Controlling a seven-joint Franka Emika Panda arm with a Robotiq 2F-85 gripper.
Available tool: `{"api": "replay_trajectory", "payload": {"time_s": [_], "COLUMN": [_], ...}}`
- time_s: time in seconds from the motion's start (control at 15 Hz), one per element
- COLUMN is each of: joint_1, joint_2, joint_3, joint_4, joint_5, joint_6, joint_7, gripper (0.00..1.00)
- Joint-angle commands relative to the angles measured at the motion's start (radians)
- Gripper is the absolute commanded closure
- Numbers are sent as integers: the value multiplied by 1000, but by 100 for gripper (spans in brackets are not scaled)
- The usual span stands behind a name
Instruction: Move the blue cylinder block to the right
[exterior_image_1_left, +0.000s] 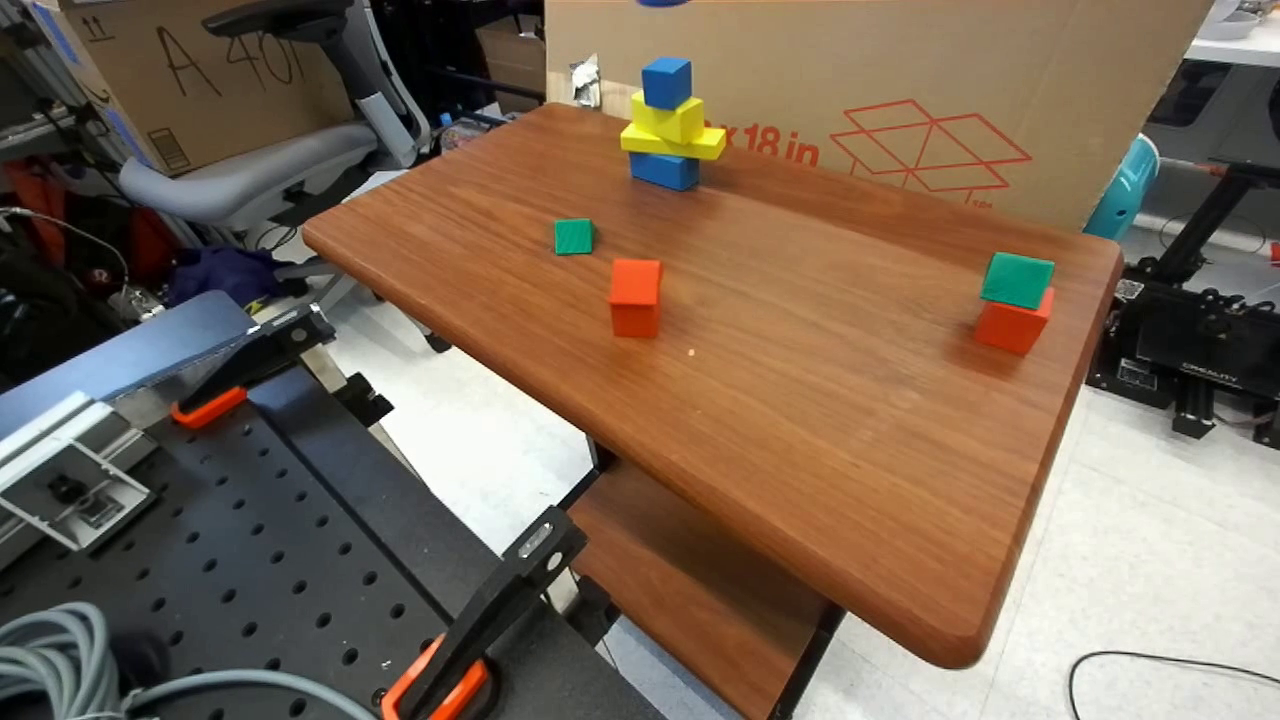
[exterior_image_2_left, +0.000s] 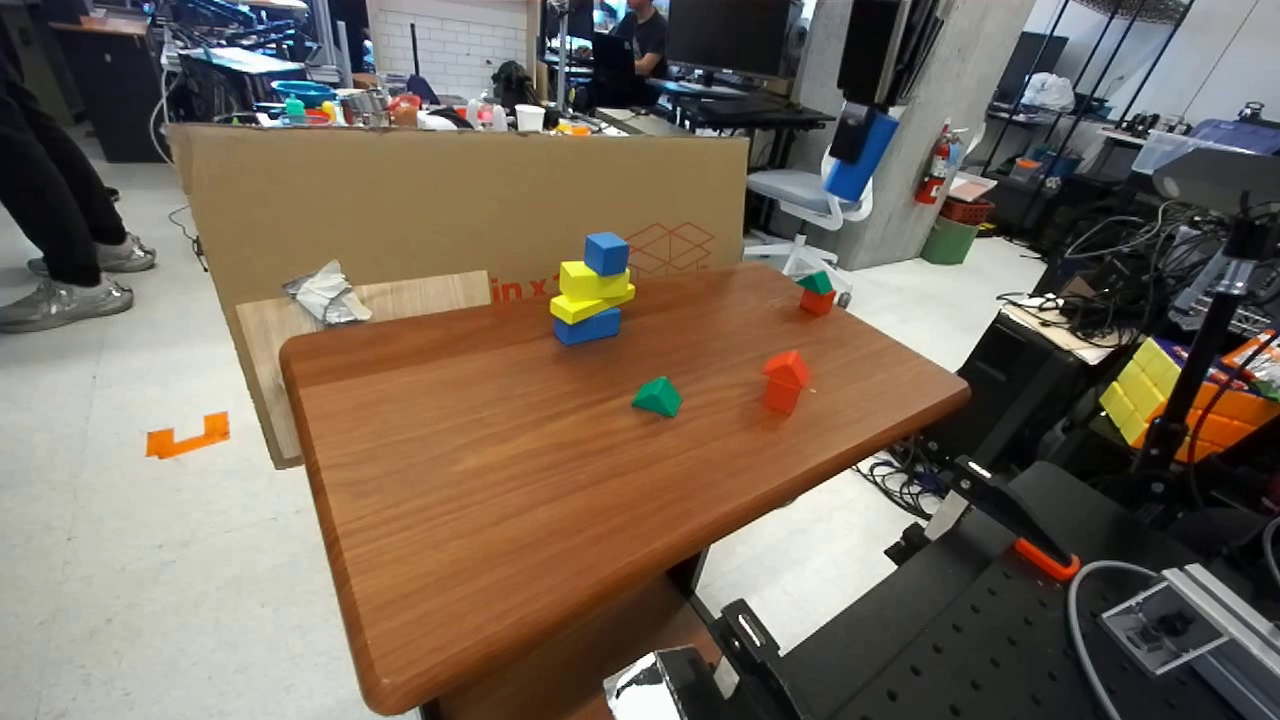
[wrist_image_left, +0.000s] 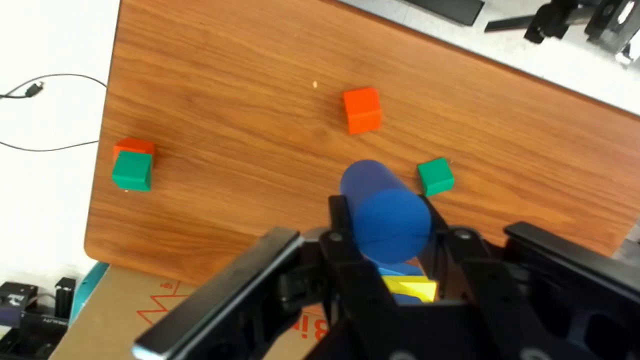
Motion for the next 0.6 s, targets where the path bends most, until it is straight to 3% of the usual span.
{"api": "replay_trajectory", "payload": {"time_s": [0.0, 0.53], "joint_1": [-22, -62], "joint_2": [193, 586], "joint_3": [-22, -6], "joint_4": [233, 648], "joint_5": [72, 29], "joint_6": [-109, -276], "joint_7": [-29, 108], "gripper": [92, 92]}}
